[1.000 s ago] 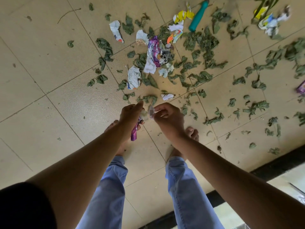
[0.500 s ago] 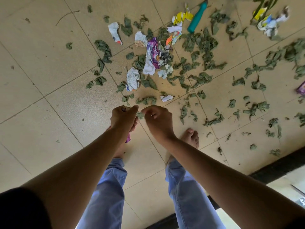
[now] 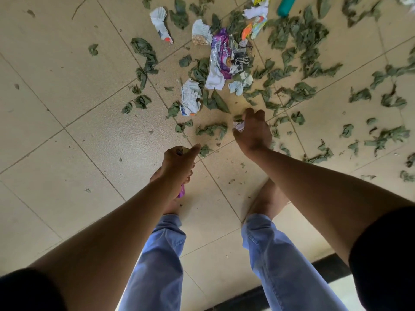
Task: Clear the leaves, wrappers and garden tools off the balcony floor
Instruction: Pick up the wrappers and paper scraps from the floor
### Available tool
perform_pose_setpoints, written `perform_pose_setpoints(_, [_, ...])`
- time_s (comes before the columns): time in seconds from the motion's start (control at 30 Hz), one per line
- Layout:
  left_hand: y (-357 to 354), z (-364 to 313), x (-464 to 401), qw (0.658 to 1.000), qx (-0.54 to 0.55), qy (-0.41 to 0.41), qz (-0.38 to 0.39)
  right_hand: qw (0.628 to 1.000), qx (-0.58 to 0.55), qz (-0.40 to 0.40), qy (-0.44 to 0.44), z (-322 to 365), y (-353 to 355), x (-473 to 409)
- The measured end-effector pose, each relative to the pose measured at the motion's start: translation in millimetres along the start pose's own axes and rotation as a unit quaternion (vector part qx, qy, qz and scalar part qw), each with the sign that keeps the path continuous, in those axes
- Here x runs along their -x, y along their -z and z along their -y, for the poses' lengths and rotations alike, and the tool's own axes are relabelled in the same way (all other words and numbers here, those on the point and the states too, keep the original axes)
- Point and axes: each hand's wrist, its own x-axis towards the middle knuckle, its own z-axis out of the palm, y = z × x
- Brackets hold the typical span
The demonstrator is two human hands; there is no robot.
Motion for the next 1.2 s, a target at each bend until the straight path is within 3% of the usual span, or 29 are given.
perform_pose_setpoints(0.3, [-10.8,-2.8,6.4,0.999,0.014,0.026,0.024,0.997,-0.055,-0.02,-0.047,-4.2,19.1,11.6])
perform_pose_setpoints(0.4, [-18.4,-10.9,15.7,0.998,0.033,0.037,0.041,0.984,-0.15,-0.041,-0.083,-4.7,34.4,27.0])
perform_pose_setpoints(0.53, [-24.8,-26.2,25.9,0.995,0.051,0.05,0.074,0.935,-0.325,-0.013,-0.144,2.9,54.1,48.4])
perform_pose_setpoints(0.63, [-26.9,-37.9,28.4,0.992,0.093,0.056,0.071,0.85,-0.487,0.056,-0.191,16.2,67.7,59.6])
perform_pose_setpoints(0.8, [-20.1,-52.8,26.6,0.983,0.17,0.051,0.049,0.797,-0.566,0.12,-0.174,50.9,72.4,73.5])
perform_pose_setpoints(0.87, [-13.5,-56.1,26.4,0.972,0.222,0.066,0.046,0.799,-0.566,0.133,-0.154,67.8,69.2,78.6])
perform_pose_setpoints(1.07, [20.8,-52.2,17.1,0.958,0.28,0.051,0.015,0.885,-0.441,0.148,0.029,111.4,51.0,100.1])
perform_pose_setpoints(1.2, [42.5,-44.4,7.8,0.963,0.262,0.037,-0.043,0.896,-0.406,0.17,0.061,129.4,42.0,97.4])
